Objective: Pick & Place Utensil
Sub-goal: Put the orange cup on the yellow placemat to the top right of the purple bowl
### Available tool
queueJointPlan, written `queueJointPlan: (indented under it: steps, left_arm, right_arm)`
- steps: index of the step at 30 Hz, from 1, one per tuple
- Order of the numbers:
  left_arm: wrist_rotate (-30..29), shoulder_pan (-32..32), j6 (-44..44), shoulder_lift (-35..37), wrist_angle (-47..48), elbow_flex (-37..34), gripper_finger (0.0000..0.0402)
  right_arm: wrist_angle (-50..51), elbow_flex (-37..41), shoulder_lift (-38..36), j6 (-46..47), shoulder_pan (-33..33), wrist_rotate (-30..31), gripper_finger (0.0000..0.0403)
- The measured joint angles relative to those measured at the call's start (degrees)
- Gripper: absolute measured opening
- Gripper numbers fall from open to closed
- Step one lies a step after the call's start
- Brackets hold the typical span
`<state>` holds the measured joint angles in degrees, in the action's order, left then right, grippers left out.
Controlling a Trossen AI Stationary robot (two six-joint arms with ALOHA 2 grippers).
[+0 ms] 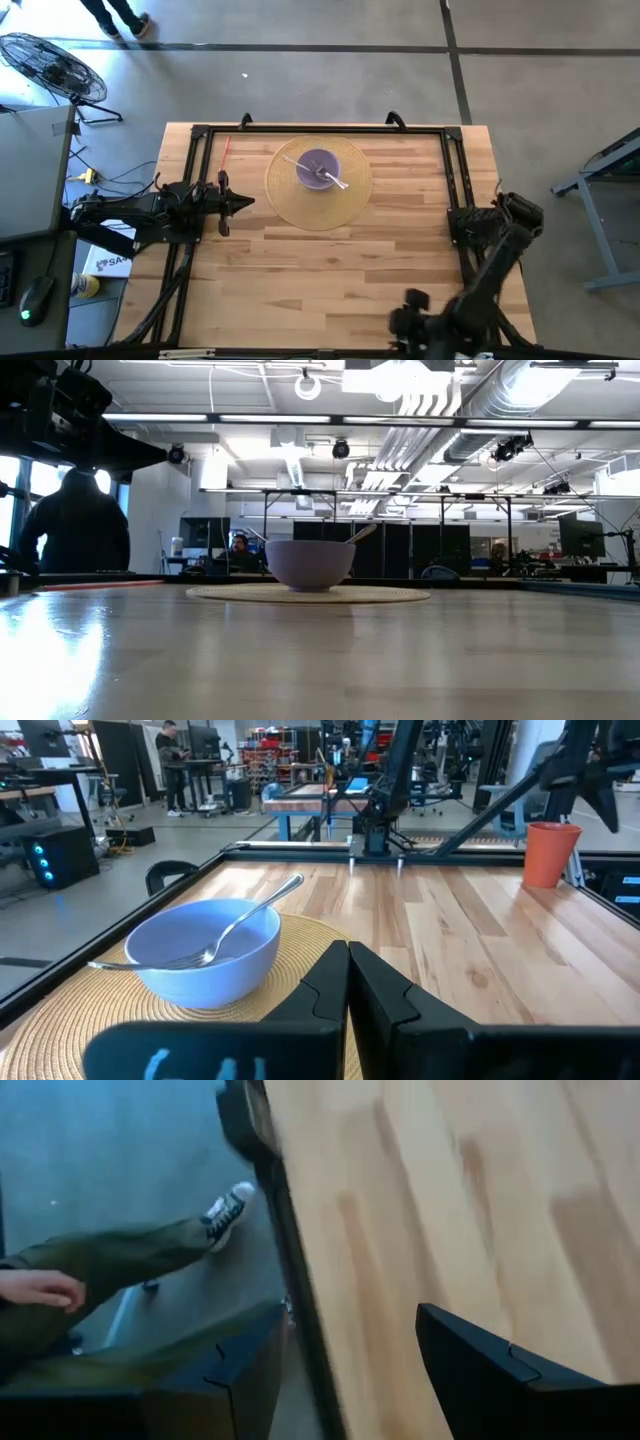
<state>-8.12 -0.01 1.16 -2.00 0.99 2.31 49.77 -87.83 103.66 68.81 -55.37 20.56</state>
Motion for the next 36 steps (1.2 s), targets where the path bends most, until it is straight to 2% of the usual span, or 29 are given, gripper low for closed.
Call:
queueJointPlan:
  steps: [3,10,15,19,24,29,36]
  left_arm:
    - [0.0,0.0,0.0,0.0,0.0,0.0,0.0001]
    - [0.0,0.0,0.0,0.0,0.0,0.0,0.0001]
    - [0.0,0.0,0.0,0.0,0.0,0.0,0.0001]
    - [0.0,0.0,0.0,0.0,0.0,0.0,0.0001]
    - [0.0,0.0,0.0,0.0,0.0,0.0,0.0001]
    - [0.0,0.0,0.0,0.0,0.0,0.0,0.0001]
    - [0.0,0.0,0.0,0.0,0.0,0.0,0.0001]
  right_arm:
    - [6.8,-2.8,0.0,7.6,-3.1,-2.3,0.0216]
    - [22.8,-7.0,0.0,25.3,-6.6,-15.7,0.0216]
    - [24.8,-4.7,0.0,30.5,-7.4,-19.9,0.0216]
    - [22.3,-0.7,0.0,34.2,-7.4,-23.7,0.0216]
    - [17.2,2.6,0.1,35.9,-7.4,-25.0,0.0216]
    - [16.9,2.6,0.1,35.4,-7.3,-24.8,0.0216]
    - [14.1,2.6,0.5,35.7,-7.3,-22.0,0.0215]
